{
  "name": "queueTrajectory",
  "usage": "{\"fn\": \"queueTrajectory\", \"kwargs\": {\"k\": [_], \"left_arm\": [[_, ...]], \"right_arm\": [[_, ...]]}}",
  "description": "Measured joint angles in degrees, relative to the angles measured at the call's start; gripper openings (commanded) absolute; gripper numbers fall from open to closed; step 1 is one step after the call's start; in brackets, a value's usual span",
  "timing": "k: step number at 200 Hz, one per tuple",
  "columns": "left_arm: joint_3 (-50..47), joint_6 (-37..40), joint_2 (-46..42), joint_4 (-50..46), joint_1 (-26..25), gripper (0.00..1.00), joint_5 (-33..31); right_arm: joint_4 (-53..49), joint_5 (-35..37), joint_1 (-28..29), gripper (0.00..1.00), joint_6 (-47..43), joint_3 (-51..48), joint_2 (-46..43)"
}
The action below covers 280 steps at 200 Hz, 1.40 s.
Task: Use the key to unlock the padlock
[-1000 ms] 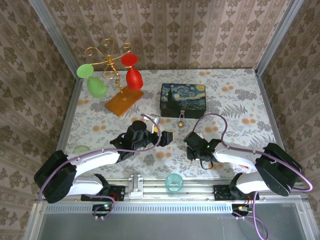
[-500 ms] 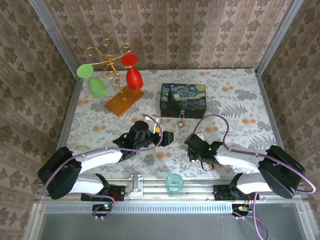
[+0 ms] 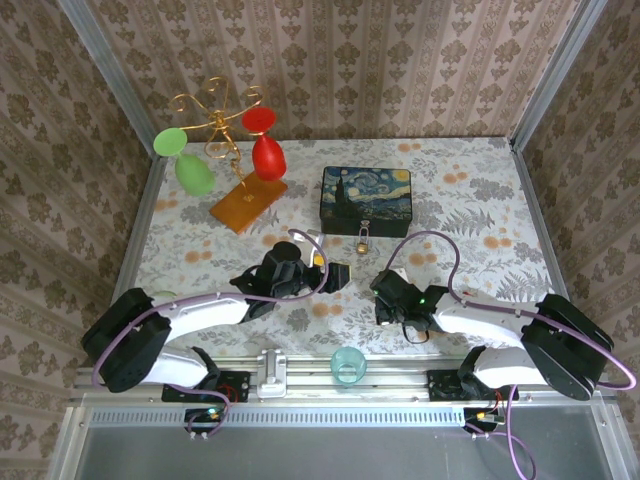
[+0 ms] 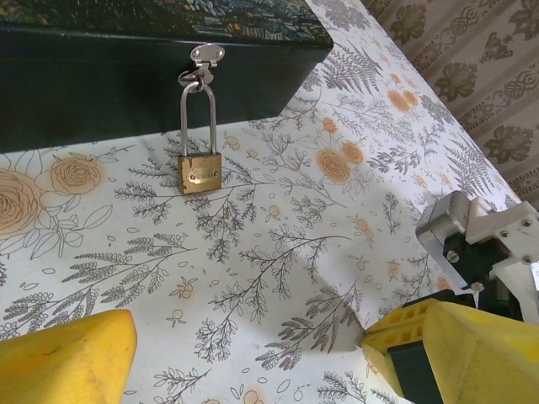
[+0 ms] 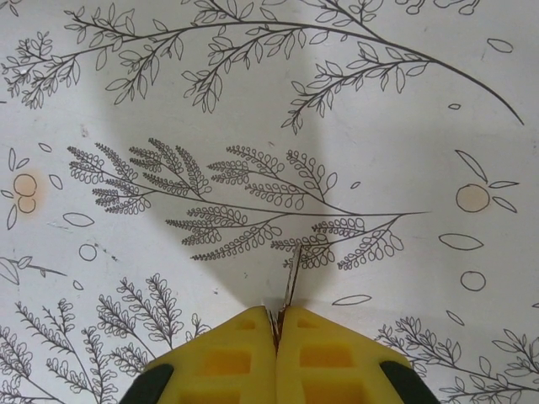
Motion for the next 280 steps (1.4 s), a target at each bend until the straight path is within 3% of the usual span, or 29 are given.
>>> {"fn": "queueTrajectory", "kwargs": {"k": [28,56,97,128,188,242,280], "left_arm": [[0.2,-3.4,0.1,0.4,0.0,0.83,0.0],[1.0,-11.7,-0.3,1.7,-0.1,0.76,-0.2],[1.4,-27.0,-0.4,6.5,-3.1,0.64,-0.2],[1.4,-34.5,-0.4,8.6,-4.1,0.61,0.0],[1.4,-36.1,-2.2,7.1,-2.6,0.53,2.3],[1.3,-37.0,-2.2,7.6,-1.8,0.35,4.7],[1.3,-37.7,-1.6,8.6,-2.1,0.3,6.0]], "right_arm": [[-3.0,-1.3,0.1,0.0,-1.6,0.2,-2.5],[-5.9,-1.5,0.2,0.0,-5.8,2.0,-8.3],[-6.3,-1.1,0.7,0.0,-16.3,3.8,-20.3],[-5.8,3.3,5.0,0.0,-26.9,6.4,-22.7],[1.1,17.1,16.9,0.0,-48.3,8.3,-16.2],[5.9,21.7,17.7,0.0,-54.6,9.2,-12.2],[7.3,24.8,18.0,0.0,-55.3,9.9,-9.3]]}}
